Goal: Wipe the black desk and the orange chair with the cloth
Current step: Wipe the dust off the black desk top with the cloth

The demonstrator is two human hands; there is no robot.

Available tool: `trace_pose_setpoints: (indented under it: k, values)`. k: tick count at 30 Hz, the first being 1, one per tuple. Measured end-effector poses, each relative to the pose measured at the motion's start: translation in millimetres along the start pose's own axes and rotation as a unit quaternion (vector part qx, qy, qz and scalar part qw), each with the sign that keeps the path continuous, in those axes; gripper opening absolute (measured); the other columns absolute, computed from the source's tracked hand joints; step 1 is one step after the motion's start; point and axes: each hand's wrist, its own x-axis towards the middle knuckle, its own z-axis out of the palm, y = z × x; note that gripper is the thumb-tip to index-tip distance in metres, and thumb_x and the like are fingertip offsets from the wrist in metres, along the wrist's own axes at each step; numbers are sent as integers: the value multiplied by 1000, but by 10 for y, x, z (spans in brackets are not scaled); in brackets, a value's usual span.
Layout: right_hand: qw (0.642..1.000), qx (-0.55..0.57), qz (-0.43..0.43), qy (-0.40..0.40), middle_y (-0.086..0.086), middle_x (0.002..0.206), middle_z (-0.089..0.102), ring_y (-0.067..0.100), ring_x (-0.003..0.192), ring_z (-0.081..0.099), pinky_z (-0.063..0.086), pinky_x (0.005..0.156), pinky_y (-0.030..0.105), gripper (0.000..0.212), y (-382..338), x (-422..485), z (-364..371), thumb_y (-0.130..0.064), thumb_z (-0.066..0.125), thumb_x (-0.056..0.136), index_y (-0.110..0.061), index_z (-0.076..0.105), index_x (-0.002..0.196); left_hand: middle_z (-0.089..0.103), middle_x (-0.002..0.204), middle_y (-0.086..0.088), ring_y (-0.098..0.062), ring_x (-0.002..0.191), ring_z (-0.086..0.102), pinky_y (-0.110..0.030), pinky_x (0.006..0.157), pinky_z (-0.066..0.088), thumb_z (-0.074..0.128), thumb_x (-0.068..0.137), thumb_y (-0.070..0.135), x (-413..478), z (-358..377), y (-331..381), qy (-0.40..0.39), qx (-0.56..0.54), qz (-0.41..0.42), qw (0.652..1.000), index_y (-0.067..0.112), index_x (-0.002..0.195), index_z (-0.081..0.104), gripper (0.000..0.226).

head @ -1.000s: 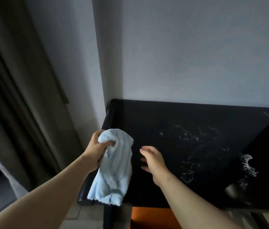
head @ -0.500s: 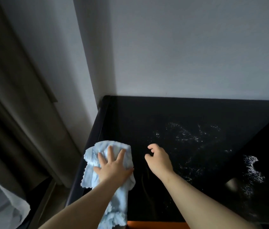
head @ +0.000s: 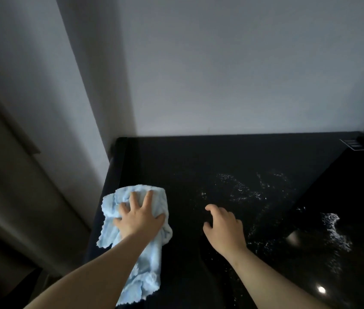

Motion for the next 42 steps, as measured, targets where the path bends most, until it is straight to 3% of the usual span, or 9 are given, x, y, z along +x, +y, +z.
trace_pose_setpoints:
  k: [5, 13, 16, 18, 23, 32, 36, 39, 42]
  values:
    - [999, 23, 38, 8, -9, 128, 52, 13, 119, 47, 33, 101, 36, 41, 122, -11, -28, -28, 50, 93, -30, 41, 133, 20, 149, 6, -32, 126, 27, -47, 93, 33, 45, 85, 49, 219, 40, 344, -52, -36, -23, 998, 48, 137, 21, 58]
    - [998, -9, 53, 24, -5, 126, 54, 15, 116, 50, 40, 97, 36, 40, 383, 22, -321, -26, 52, 93, -27, 44, 132, 42, 139, 5, -21, 121, 40, -41, 98, 41, 61, 73, 25, -36, 268, 838, -102, -262, 155, 947, 42, 139, 25, 78]
    - [998, -5, 59, 31, -6, 124, 55, 15, 115, 50, 40, 98, 37, 38, 505, 23, -402, -26, 53, 92, -27, 46, 130, 48, 131, 0, -25, 113, 46, -37, 86, 41, 65, 71, 23, 153, 109, 804, 26, -235, 176, 956, 30, 135, 38, 69]
    - [998, -6, 59, 32, -6, 122, 56, 16, 113, 50, 40, 98, 38, 37, 630, 53, -462, -26, 53, 92, -27, 47, 129, 43, 136, 1, -30, 112, 45, -39, 82, 38, 66, 71, 28, 311, 70, 699, 116, -154, 137, 972, 26, 134, 39, 68]
    - [998, -24, 49, 25, -6, 122, 56, 17, 111, 51, 41, 95, 36, 35, 1009, 272, -594, -25, 52, 92, -27, 49, 127, 6, 152, 9, -31, 134, 20, -49, 100, 28, 54, 77, 50, 413, 235, 659, -3, -75, -31, 997, 39, 139, 10, 77]
    - [1000, -6, -22, 6, -7, 124, 55, 15, 111, 50, 39, 92, 33, 32, 1600, 549, -856, -25, 52, 92, -28, 50, 124, 31, 142, 18, -24, 121, 39, -37, 94, 36, 63, 71, 25, -104, 486, 1754, -25, -147, 217, 965, 37, 135, 37, 69]
    - [1000, -9, -17, -3, -7, 127, 53, 16, 115, 48, 39, 96, 34, 32, 1818, 675, -892, -26, 51, 93, -28, 50, 125, 25, 151, 7, -32, 128, 32, -49, 96, 33, 66, 75, 27, 134, 306, 1300, 138, -85, 55, 985, 32, 139, 36, 71]
    - [1000, -2, -18, -14, -9, 127, 53, 15, 116, 47, 40, 97, 34, 31, 1872, 752, -810, -27, 51, 93, -29, 50, 124, 8, 155, 1, -33, 138, 14, -54, 104, 26, 59, 79, 44, 368, 266, 1037, 59, -72, -130, 987, 36, 144, 18, 77]
    - [999, -13, -30, -13, -10, 127, 53, 14, 117, 47, 39, 98, 33, 31, 1879, 908, -753, -27, 51, 93, -30, 51, 124, 7, 154, -2, -34, 140, 8, -55, 107, 22, 55, 77, 58, 636, 337, 1136, 14, -61, -139, 988, 40, 142, 13, 80]
